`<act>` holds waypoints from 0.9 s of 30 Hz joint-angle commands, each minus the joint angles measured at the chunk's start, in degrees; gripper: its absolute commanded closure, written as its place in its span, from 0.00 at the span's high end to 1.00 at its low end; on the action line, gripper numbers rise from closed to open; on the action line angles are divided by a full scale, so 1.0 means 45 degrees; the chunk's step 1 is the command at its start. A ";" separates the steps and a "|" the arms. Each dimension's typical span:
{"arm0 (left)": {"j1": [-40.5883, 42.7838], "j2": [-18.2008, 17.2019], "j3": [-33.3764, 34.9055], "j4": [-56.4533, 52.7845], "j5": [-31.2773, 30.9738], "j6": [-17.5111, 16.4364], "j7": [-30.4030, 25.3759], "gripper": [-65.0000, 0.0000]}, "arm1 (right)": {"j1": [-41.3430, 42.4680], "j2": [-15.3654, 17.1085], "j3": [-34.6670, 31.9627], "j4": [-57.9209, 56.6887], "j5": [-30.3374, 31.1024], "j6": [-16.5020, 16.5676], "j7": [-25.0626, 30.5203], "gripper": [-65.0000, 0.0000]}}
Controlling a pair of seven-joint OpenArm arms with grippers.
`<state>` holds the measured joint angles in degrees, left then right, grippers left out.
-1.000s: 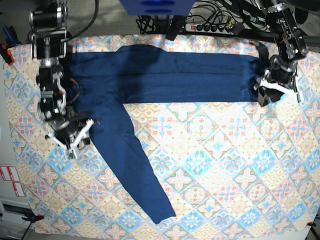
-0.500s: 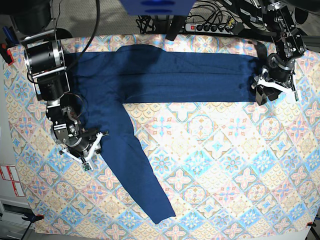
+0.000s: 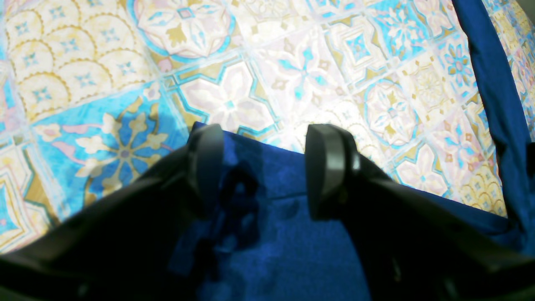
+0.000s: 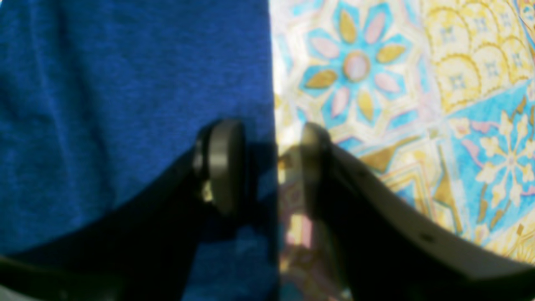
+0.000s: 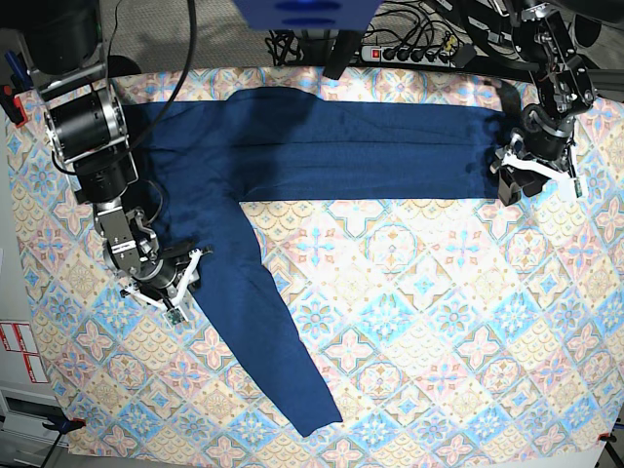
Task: Fold the T-shirt properly
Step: 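Release and move the right gripper toward the hanging sleeve, then grasp the sleeve with the right gripper and fold it onto the strip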
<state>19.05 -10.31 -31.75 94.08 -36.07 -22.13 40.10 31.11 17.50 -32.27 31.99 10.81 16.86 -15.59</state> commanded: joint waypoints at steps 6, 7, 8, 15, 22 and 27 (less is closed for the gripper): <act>-0.0003 -0.0142 -0.0085 0.0221 -0.0179 -0.0054 -0.0246 0.48 | -0.0008 -0.0127 0.0031 0.0169 0.0069 0.0150 0.0232 0.35; -0.0003 -0.0142 -0.0085 0.0221 -0.0179 -0.0054 -0.0246 0.48 | -0.0028 -0.0186 0.0031 0.0169 0.0069 0.0365 0.0213 0.34; -0.0003 -0.0142 -0.0085 0.0221 -0.0179 -0.0074 -0.0246 0.48 | -0.0184 -0.0186 0.0031 0.0169 0.0069 0.0736 0.0213 0.34; -0.0003 -0.0142 -0.0085 0.0221 -0.0179 -0.0074 -0.0246 0.48 | -0.0770 -0.0186 0.0051 0.0169 0.0109 0.2065 0.0154 0.21; -0.0003 -0.0142 -0.0085 0.0221 -0.0159 -0.0093 -0.0246 0.48 | -0.1395 -0.0166 0.0187 0.1185 0.0148 0.2084 0.0154 0.01; -0.0003 -0.0142 -0.0085 0.0182 -0.0101 -0.0093 -0.0246 0.48 | -0.3095 0.0205 0.1320 0.4506 0.0148 0.2084 -0.0373 0.01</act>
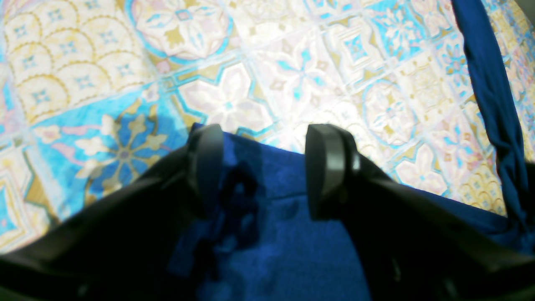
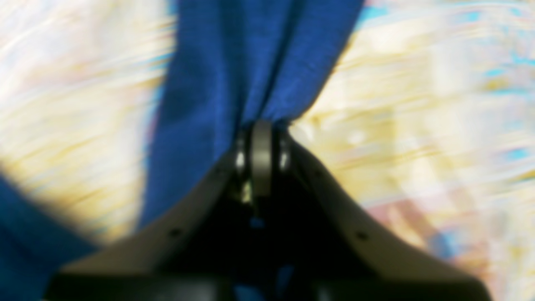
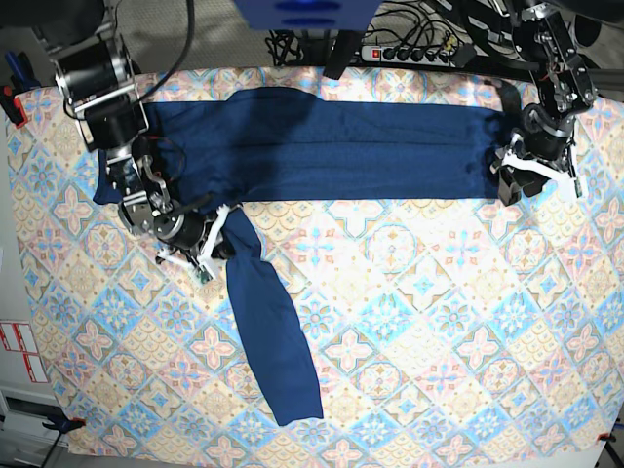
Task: Fold the T-shirt properly
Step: 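Grasp the sleeve with the right gripper and fold it onto the strip, then move the left gripper to the sleeve end and grasp it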
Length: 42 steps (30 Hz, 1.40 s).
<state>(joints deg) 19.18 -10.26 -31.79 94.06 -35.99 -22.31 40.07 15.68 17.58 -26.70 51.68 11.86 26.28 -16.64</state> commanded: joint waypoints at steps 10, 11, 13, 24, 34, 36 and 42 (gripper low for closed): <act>-0.0072 -0.0132 -0.0017 0.0148 -0.0120 -0.0054 -0.0241 0.48 | -0.3436 0.0166 0.0922 0.6987 -0.0086 -0.0009 -0.1996 0.01; -0.0072 -0.0132 -0.0017 0.0148 -0.0120 -0.0054 -0.0241 0.48 | -0.3710 0.0146 0.0922 0.7436 -0.0086 -0.0009 -0.2133 0.01; -0.0072 -0.0132 -0.0017 0.0148 -0.0120 -0.0054 -0.0241 0.48 | -0.4315 -0.0049 0.0824 0.8393 -0.0086 -0.0009 -0.2367 0.01; -0.0091 -0.0132 -0.0017 0.0128 -0.0100 -0.0074 -0.0241 0.48 | -0.6034 -0.0147 -0.0954 1.0796 -0.0086 -0.0009 -0.2445 0.01; -0.0091 -0.0132 0.0002 -0.0106 -0.0140 -0.0074 -0.0241 0.48 | -0.6523 0.0478 -0.2419 1.0855 -0.0105 -0.0009 -0.2445 0.01; -0.0150 -0.0132 0.0002 -0.0478 -0.0159 -0.0074 -0.0241 0.48 | -0.6484 0.0498 -0.2419 1.0835 -0.0086 -0.0009 -0.2465 0.02; -0.0150 -0.0191 0.0569 -0.0517 -0.0179 -0.0074 -0.0280 0.48 | -0.6464 0.0752 -0.2341 1.0855 -0.0125 -0.0009 -0.3422 0.25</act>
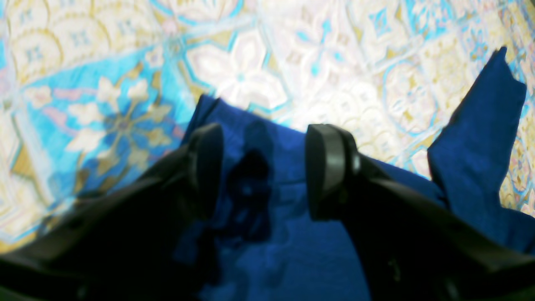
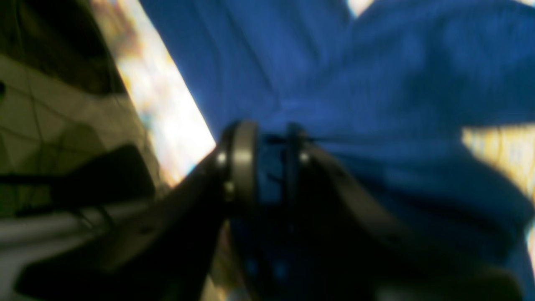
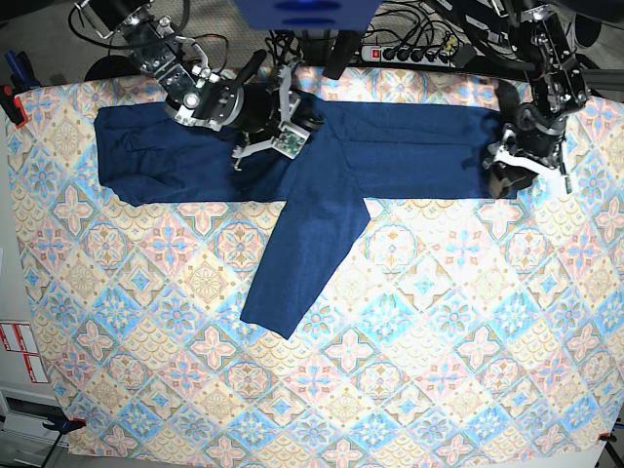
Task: Fold the T-shirt properly
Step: 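Move the left gripper to the sleeve end and grasp it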
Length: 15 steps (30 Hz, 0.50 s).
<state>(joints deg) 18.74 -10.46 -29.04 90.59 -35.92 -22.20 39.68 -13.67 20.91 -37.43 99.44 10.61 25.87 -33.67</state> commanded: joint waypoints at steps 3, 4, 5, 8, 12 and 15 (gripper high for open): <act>-0.0346 -0.0147 0.0055 0.0412 -0.0193 -0.0098 -0.0212 0.48 | 0.0059 0.0033 0.0259 0.0281 0.0133 0.0083 0.0244 0.36; -0.0521 -0.0128 0.0055 0.0470 -0.0193 -0.0098 -0.0173 0.48 | 0.0059 0.0033 0.0474 0.0281 0.0133 0.0083 0.0283 0.39; -0.0697 -0.0108 0.0055 0.0529 -0.0193 -0.0098 -0.0173 0.48 | 0.0059 0.0033 0.0845 0.0281 0.0133 0.0083 0.0303 0.41; -0.1362 -0.0089 0.0719 0.0881 -0.0174 -0.0098 -0.0154 0.48 | 0.0059 0.0014 0.2467 0.0281 0.0133 0.0083 0.0303 0.41; -0.2573 -0.0167 0.2575 0.0998 0.0022 -0.0079 -0.0134 0.48 | 0.0039 -0.0045 0.4518 0.0242 0.0152 0.0083 0.0283 0.41; -0.3589 -0.0108 0.4313 0.0666 0.0764 -0.0040 -0.0134 0.48 | 0.0039 -0.0045 0.5299 0.0242 0.0191 0.0083 0.0205 0.41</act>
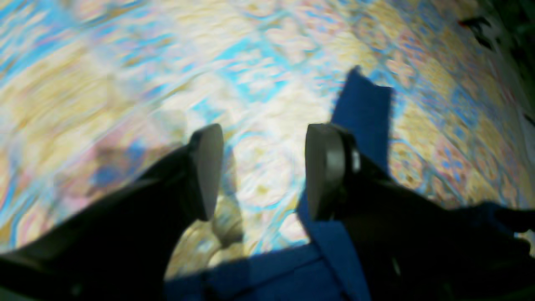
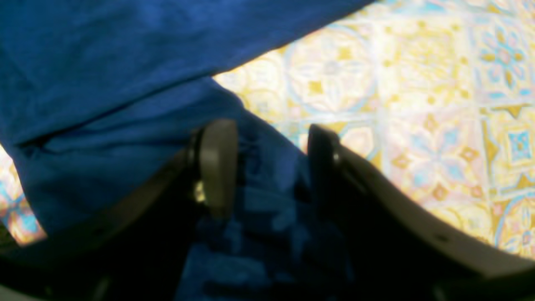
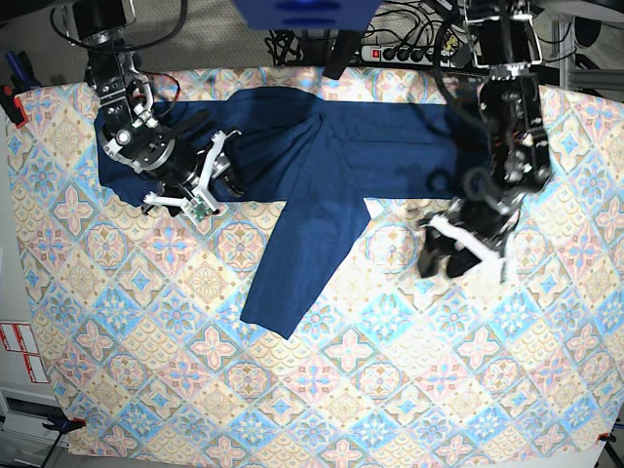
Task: Fold the T-shirt properly
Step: 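Move the left gripper to the sleeve end and grasp it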
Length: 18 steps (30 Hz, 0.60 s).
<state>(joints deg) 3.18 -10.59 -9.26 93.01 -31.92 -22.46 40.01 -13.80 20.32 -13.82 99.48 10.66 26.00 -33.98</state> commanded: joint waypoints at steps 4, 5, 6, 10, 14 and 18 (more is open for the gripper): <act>-0.2064 0.0116 0.1989 -0.2296 0.0735 0.0019 -0.0305 0.48 | -0.0010 0.0086 0.0269 0.0311 0.0182 0.0054 0.0351 0.41; -0.2690 0.0351 0.2262 -0.3097 0.0872 0.0019 -0.0305 0.48 | -0.0029 0.0086 0.0288 0.0311 0.0182 0.0054 0.0351 0.41; -0.3237 0.0605 0.2399 -0.3956 0.1008 0.0019 -0.0305 0.48 | -0.0127 0.0106 0.0288 0.0311 0.0182 0.0054 0.0351 0.41; -0.5112 0.1640 0.2477 -0.7277 0.1536 0.0019 -0.1203 0.48 | -0.0479 0.0106 0.0288 0.0350 0.0162 0.0054 0.0371 0.41; -0.6382 0.2500 0.2477 -0.9876 0.2415 0.0019 -0.2786 0.48 | -0.0479 0.0106 0.0230 0.0525 0.0162 0.0054 0.0371 0.41; -0.7456 0.3242 0.2477 -1.2396 0.3314 0.0019 -0.3743 0.48 | -0.0479 0.0106 0.0288 0.1014 0.0162 0.0054 0.0371 0.41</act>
<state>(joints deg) -28.75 3.68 1.89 36.16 -16.29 -21.76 24.16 -16.27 20.29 -12.91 102.78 10.74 26.33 -33.56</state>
